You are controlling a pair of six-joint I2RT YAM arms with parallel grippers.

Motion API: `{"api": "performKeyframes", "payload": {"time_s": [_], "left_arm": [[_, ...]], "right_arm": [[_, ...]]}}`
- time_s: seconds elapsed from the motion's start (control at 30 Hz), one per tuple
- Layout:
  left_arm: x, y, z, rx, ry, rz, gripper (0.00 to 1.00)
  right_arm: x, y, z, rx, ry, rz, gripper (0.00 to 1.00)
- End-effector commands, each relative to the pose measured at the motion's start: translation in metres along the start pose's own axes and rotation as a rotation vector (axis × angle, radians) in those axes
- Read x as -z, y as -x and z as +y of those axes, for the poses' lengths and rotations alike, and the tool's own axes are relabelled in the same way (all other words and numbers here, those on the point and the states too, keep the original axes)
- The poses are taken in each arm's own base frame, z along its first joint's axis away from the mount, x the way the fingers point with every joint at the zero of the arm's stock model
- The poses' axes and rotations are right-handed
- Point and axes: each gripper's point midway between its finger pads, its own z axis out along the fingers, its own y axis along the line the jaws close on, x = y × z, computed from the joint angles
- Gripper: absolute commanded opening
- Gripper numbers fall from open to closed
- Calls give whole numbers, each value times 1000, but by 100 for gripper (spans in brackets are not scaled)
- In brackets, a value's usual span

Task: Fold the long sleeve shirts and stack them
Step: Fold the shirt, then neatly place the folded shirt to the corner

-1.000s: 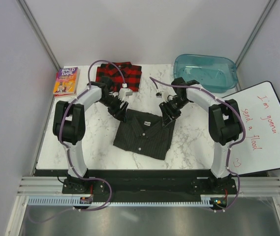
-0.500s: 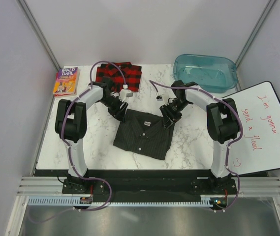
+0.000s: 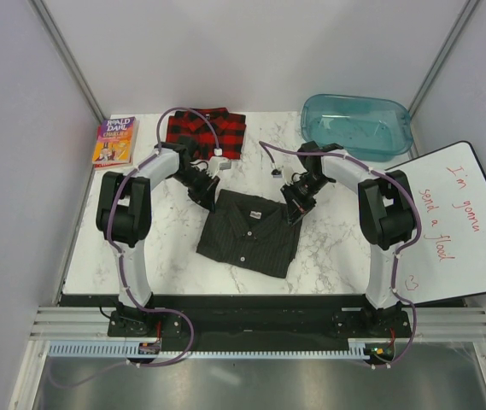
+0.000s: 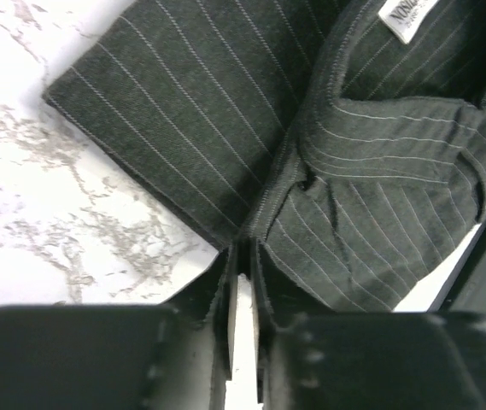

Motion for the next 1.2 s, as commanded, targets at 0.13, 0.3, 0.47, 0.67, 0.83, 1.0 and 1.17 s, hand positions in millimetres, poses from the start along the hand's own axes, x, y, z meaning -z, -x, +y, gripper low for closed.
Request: {"api": "performKeyframes", "payload": {"time_s": [0.13, 0.3, 0.47, 0.67, 0.83, 1.0, 1.17], "left_arm": [[31, 27, -22, -86, -13, -91, 2], [42, 37, -29, -98, -9, -123, 2], [29, 37, -19, -65, -27, -103, 2], [5, 24, 26, 0, 80, -28, 2], [-4, 16, 43, 49, 134, 1, 2], [-3, 19, 43, 87, 150, -12, 3], [55, 56, 15, 87, 96, -244, 48]], "right_arm": [[22, -8, 17, 34, -2, -24, 0], [38, -26, 13, 21, -34, -20, 0], [31, -24, -12, 8, -69, -6, 0], [17, 6, -55, -12, -154, -39, 0], [17, 33, -91, -10, -241, -64, 0], [18, 46, -109, 4, -308, -72, 2], [52, 70, -93, 44, -324, -144, 38]]}}
